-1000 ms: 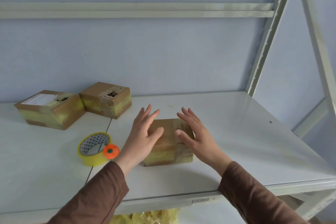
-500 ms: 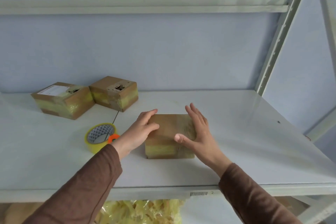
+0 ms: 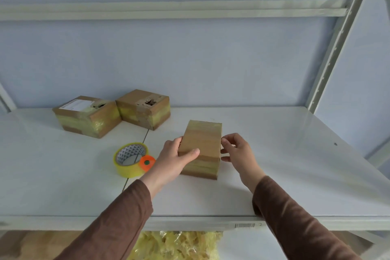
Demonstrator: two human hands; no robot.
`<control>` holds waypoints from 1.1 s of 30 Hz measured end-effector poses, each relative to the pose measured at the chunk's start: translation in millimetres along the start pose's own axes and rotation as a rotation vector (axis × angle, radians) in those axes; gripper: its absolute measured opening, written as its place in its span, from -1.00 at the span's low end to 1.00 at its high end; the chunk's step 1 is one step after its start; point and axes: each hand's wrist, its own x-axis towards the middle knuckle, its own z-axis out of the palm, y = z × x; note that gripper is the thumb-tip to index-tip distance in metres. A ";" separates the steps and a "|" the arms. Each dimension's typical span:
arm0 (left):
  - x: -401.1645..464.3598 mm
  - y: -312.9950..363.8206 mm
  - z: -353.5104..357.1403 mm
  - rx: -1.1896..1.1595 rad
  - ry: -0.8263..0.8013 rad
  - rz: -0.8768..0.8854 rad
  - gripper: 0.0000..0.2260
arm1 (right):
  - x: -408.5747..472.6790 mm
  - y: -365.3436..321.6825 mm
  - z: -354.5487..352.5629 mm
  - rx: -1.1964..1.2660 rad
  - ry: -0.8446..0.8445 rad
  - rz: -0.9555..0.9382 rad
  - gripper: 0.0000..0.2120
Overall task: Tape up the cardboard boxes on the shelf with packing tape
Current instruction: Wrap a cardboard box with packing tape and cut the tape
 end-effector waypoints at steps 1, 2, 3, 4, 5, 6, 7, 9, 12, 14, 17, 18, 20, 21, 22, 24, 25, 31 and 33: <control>-0.1 -1.8 1.2 -0.016 0.005 -0.003 -0.63 | -1.1 -2.3 5.1 0.022 -0.008 0.014 -0.88; -0.6 -1.6 2.6 -0.048 0.010 -0.007 -0.72 | -3.0 -4.6 9.2 0.045 -0.013 0.021 -0.84; -0.5 -1.0 5.0 -0.106 0.014 -0.012 -0.79 | -6.2 -8.3 12.9 0.066 -0.012 0.015 -0.80; -0.3 0.3 7.7 -0.196 0.010 -0.021 -0.84 | -9.9 -12.3 16.2 0.090 -0.003 -0.003 -0.79; 1.1 1.0 10.6 -0.298 -0.005 -0.032 -0.83 | -14.0 -17.1 19.9 0.121 0.014 -0.030 -0.78; 2.9 1.7 13.6 -0.397 -0.010 -0.050 -0.78 | -17.5 -22.2 22.6 0.156 0.037 -0.059 -0.78; 5.1 1.0 16.8 -0.492 -0.012 -0.079 -0.73 | -20.9 -27.9 25.1 0.182 0.059 -0.089 -0.78; 7.4 -0.3 23.6 -0.646 0.011 -0.157 -0.66 | -27.3 -38.0 29.1 0.148 0.056 -0.161 -0.71; 7.9 -4.8 25.4 -0.716 0.033 -0.214 -0.56 | -34.2 -51.0 37.9 -0.190 0.011 -0.318 -0.50; 9.9 -9.4 23.7 -0.665 0.033 -0.178 -0.56 | -35.9 -50.0 47.4 -0.415 0.011 -0.395 -0.42; 7.0 -10.6 19.9 -0.691 -0.025 -0.152 -0.60 | -37.6 -41.7 58.8 -0.485 0.083 -0.405 -0.36; 3.7 -11.2 19.1 -0.694 -0.041 -0.144 -0.60 | -38.2 -38.5 61.0 -0.485 0.112 -0.401 -0.37; -8.7 -14.6 15.5 -0.656 -0.082 -0.081 -0.61 | -41.5 -36.3 63.8 -0.532 0.149 -0.418 -0.40; -16.1 -15.3 13.3 -0.626 -0.102 -0.028 -0.62 | -43.5 -37.6 63.2 -0.574 0.174 -0.444 -0.42; -23.5 -15.9 8.6 -0.601 -0.117 0.032 -0.60 | -47.0 -39.9 63.4 -0.618 0.217 -0.495 -0.45; -34.3 -17.0 -7.1 -0.544 -0.107 0.192 -0.56 | -58.2 -44.4 67.7 -0.639 0.318 -0.686 -0.56; -36.9 -17.7 -17.6 -0.500 -0.071 0.272 -0.53 | -65.4 -46.5 72.7 -0.617 0.340 -0.785 -0.62; -20.3 -39.5 -114.5 0.258 0.052 0.373 -0.13 | -91.8 -27.0 136.8 -0.511 -0.002 -0.656 -0.52; -1.4 -53.9 -133.8 0.638 -0.132 0.255 0.00 | -83.7 -20.0 155.5 -0.538 -0.141 -0.433 -0.38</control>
